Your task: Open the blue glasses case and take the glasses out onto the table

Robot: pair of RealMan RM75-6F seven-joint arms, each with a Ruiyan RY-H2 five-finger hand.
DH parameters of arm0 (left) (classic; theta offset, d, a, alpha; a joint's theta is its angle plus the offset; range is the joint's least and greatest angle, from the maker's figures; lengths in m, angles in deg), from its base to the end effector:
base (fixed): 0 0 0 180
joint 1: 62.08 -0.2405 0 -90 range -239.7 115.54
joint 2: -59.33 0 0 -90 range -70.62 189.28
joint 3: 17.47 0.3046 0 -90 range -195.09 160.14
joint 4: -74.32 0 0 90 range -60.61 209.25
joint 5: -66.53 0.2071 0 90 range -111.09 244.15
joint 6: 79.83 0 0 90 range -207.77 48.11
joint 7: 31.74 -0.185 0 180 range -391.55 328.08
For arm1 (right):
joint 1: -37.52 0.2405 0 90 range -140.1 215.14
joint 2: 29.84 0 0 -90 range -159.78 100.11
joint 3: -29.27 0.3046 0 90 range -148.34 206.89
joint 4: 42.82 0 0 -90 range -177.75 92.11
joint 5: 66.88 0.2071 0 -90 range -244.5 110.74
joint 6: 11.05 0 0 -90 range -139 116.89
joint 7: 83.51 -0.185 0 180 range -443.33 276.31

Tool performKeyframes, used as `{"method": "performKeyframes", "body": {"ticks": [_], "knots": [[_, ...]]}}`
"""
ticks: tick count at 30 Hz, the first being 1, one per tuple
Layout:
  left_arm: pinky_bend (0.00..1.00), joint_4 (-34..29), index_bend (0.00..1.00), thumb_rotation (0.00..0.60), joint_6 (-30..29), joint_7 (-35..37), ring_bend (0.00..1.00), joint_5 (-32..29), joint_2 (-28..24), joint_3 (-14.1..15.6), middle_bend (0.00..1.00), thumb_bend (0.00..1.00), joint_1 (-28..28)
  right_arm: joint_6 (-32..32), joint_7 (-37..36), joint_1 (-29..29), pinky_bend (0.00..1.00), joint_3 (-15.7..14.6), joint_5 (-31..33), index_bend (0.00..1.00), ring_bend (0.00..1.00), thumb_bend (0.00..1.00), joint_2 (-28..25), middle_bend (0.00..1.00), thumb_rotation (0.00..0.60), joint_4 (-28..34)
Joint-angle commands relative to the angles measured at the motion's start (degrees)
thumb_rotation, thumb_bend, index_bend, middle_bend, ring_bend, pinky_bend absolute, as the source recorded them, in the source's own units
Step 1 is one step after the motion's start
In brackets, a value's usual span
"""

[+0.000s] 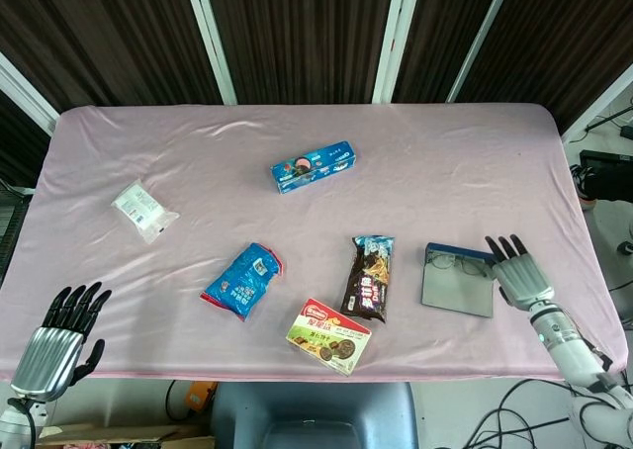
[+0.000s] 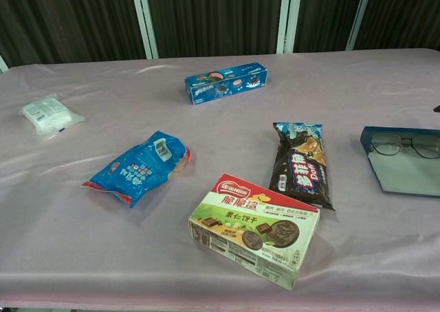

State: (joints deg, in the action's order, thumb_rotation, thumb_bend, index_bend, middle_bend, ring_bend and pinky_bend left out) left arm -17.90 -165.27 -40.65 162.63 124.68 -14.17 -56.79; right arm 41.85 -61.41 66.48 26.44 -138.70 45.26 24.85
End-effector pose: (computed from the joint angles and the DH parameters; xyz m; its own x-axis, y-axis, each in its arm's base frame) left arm -0.3304 0.2017 0.1458 0.5324 0.0698 0.8436 0.8358 -0.2016 -0.5107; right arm -0.3986 -0.3650 0.0866 0.8396 -0.3101 0.4460 -0.5233 -0.2418 0.8171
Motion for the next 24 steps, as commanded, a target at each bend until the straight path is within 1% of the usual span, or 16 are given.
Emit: {"method": "performKeyframes", "body": {"ticks": [1,3,7,10,14,17,20,24], "knots": [[0.00,0.0,0.00,0.600,0.1,-0.1,0.00,-0.1,0.0,0.0,0.00,0.45,0.0,-2.8,0.4,1.8,0.00,2.3,2.6,0.38,0.00,0.53,1.4,0.00,0.600,-1.3],[0.00,0.0,0.00,0.600,-0.1,0.1,0.00,0.0,-0.1,0.0,0.00,0.45,-0.1,-2.6,0.2,1.9,0.00,2.7,2.5,0.38,0.00,0.53,1.2,0.00,0.600,-0.6],[0.00,0.1,0.00,0.600,-0.5,0.8,0.00,-0.3,-0.2,-0.2,0.00,0.45,-0.2,-0.4,-1.5,0.9,0.00,3.1,1.5,0.38,0.00,0.53,0.1,0.00,0.600,1.8],[0.00,0.0,0.00,0.600,-0.1,1.0,0.00,-0.3,-0.3,-0.1,0.00,0.44,0.0,0.8,-2.7,0.6,0.00,4.1,1.4,0.39,0.00,0.53,-1.0,0.00,0.600,4.0],[0.00,0.0,0.00,0.600,-0.2,1.2,0.00,0.1,-0.3,0.0,0.00,0.44,0.0,1.5,-1.7,1.5,0.00,6.2,2.5,0.40,0.00,0.53,-1.0,0.00,0.600,5.4],[0.00,0.1,0.00,0.600,-0.1,1.3,0.00,0.0,-0.3,0.0,0.00,0.44,0.1,0.5,1.2,3.1,0.00,7.6,4.4,0.42,0.00,0.53,0.3,0.00,0.600,4.8],[0.00,0.1,0.00,0.600,0.0,1.4,0.00,-0.2,-0.4,-0.1,0.00,0.45,0.1,-1.1,4.5,4.8,0.00,8.6,6.7,0.45,0.00,0.53,2.9,0.00,0.600,2.5],[0.00,0.1,0.00,0.600,-0.1,1.6,0.00,-0.5,-0.5,-0.2,0.00,0.44,0.0,-3.1,6.5,6.1,0.00,9.0,9.1,0.48,0.00,0.53,5.8,0.00,0.600,-0.4]]}}
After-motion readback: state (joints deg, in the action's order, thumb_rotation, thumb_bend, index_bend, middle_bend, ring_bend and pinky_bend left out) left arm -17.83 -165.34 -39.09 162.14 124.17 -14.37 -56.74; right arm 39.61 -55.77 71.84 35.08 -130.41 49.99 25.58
